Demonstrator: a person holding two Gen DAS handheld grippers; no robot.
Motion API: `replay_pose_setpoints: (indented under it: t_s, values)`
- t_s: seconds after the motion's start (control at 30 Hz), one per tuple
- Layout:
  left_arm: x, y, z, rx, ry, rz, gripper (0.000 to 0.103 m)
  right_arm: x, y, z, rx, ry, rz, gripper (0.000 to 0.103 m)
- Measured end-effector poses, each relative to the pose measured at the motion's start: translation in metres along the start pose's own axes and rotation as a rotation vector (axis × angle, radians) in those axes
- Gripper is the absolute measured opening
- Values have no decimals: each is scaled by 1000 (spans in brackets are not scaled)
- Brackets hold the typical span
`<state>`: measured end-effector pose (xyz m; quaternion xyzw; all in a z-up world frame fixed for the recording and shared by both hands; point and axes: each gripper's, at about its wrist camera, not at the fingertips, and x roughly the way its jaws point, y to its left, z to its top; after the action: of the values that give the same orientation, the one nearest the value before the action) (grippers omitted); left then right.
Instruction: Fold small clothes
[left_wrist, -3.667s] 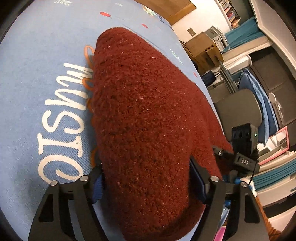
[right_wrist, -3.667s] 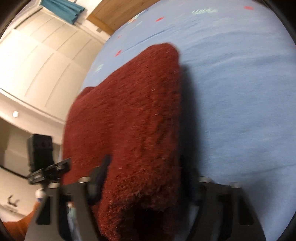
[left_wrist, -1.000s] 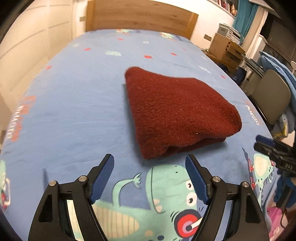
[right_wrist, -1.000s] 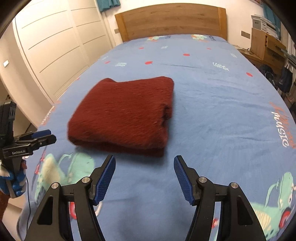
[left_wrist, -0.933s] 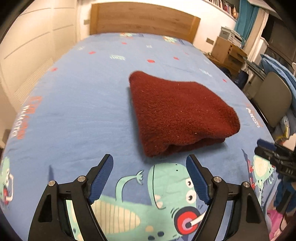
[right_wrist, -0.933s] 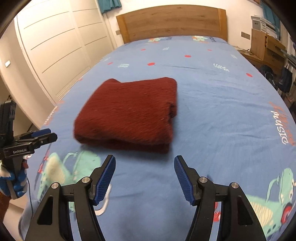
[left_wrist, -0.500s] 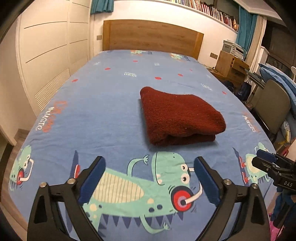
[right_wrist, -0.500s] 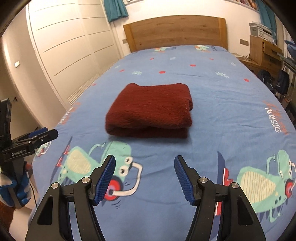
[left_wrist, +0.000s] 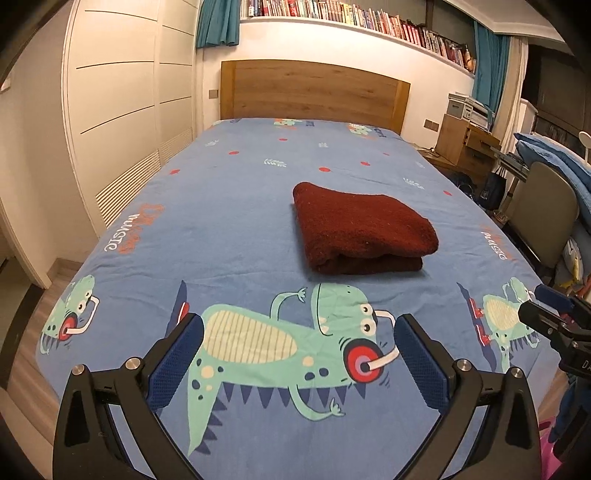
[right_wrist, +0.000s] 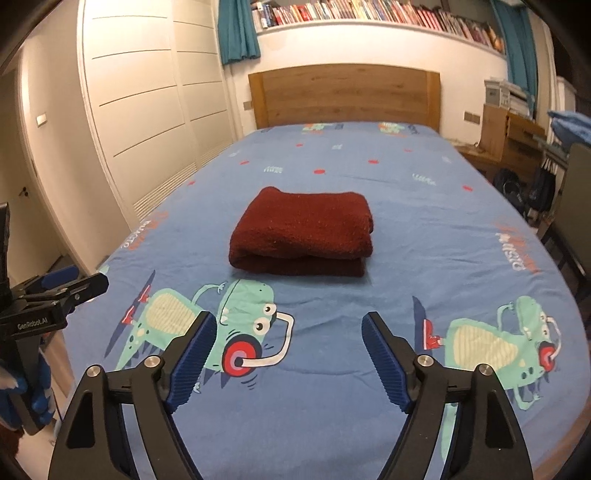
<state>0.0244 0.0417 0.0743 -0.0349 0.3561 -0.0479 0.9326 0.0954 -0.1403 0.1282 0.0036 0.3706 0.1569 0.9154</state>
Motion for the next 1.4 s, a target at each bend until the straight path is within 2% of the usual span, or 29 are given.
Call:
replay_pose_setpoints:
  t_s: [0.1, 0.2, 0.47, 1.07, 1.4]
  values:
    - [-10, -5, -4, 1, -18, -7, 102, -11, 7, -3, -10, -20, -2, 90]
    - [-17, -9, -7, 4, -31, -19, 102, -21, 10, -7, -11, -48, -9, 103]
    - [-32, -21, -12, 14, -74, 0, 102, -37, 9, -13, 13, -88, -18, 103]
    - [-30, -25, -23, 2, -68, 58, 102, -60, 11, -23, -28, -134, -122, 103]
    - [-27, -20, -22, -28, -32, 21, 102, -64, 1, -29, -20, -135, -136, 103]
